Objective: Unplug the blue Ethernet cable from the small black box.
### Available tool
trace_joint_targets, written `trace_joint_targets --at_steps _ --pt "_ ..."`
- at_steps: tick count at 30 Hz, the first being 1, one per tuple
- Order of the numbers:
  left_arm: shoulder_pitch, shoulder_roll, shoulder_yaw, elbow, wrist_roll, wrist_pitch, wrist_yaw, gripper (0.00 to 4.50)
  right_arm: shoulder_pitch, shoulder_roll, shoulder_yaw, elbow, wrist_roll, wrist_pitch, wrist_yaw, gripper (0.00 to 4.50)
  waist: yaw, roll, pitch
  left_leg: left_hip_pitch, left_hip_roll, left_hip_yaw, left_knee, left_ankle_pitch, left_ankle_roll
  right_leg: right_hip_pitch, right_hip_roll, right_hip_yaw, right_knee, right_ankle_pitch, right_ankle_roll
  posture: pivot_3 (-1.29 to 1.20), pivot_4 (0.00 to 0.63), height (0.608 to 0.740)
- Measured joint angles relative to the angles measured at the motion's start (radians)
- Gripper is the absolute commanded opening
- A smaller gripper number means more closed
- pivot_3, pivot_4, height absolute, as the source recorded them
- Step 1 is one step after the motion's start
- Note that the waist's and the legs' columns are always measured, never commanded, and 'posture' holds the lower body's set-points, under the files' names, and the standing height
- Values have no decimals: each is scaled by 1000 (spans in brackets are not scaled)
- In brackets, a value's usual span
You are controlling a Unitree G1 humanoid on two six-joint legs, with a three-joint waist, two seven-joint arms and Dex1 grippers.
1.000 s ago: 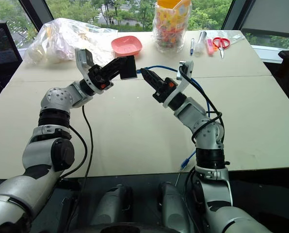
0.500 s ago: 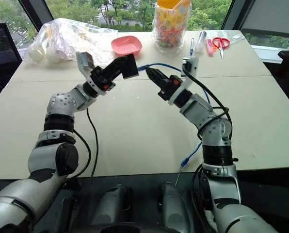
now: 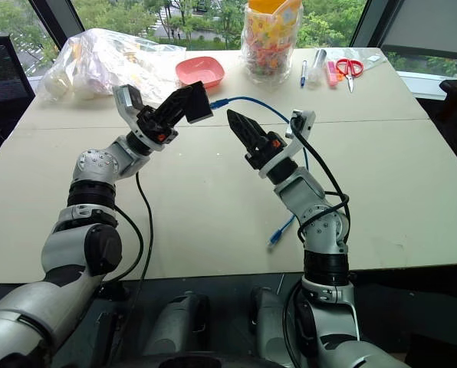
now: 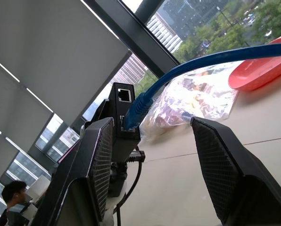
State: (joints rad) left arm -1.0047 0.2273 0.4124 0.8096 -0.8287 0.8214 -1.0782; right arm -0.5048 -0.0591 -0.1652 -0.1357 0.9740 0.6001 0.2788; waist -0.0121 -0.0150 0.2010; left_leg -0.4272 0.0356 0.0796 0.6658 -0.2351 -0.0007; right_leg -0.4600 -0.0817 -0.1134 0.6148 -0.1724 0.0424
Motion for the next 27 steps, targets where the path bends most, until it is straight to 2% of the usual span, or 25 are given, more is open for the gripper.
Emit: trace_joint_targets --at_steps 17,20,23,24,27 --pt "21 -37 -7 -91 -5 49 14 508 -15 31 5 23 -26 -8 10 2678 -1 0 0 0 0 0 0 0 0 0 0 0 0 0 0 0 150 740" --pt "24 -38 -7 -107 -5 59 19 508 -15 33 5 23 -27 -8 17 1916 -1 0 0 0 0 0 0 0 0 0 0 0 0 0 0 0 150 740" --pt "39 -42 -8 -110 -5 64 33 508 -20 41 7 23 -26 -9 28 371 -1 0 0 0 0 0 0 0 0 0 0 0 0 0 0 0 150 740" --pt "43 -42 -7 -109 -5 63 36 508 -21 41 8 23 -23 -8 32 33 -2 0 0 0 0 0 0 0 0 0 0 0 0 0 0 0 150 740" --pt "47 -43 -6 -110 -11 64 35 508 -21 46 7 24 -17 -6 34 33 -1 0 0 0 0 0 0 0 0 0 0 0 0 0 0 0 150 740"
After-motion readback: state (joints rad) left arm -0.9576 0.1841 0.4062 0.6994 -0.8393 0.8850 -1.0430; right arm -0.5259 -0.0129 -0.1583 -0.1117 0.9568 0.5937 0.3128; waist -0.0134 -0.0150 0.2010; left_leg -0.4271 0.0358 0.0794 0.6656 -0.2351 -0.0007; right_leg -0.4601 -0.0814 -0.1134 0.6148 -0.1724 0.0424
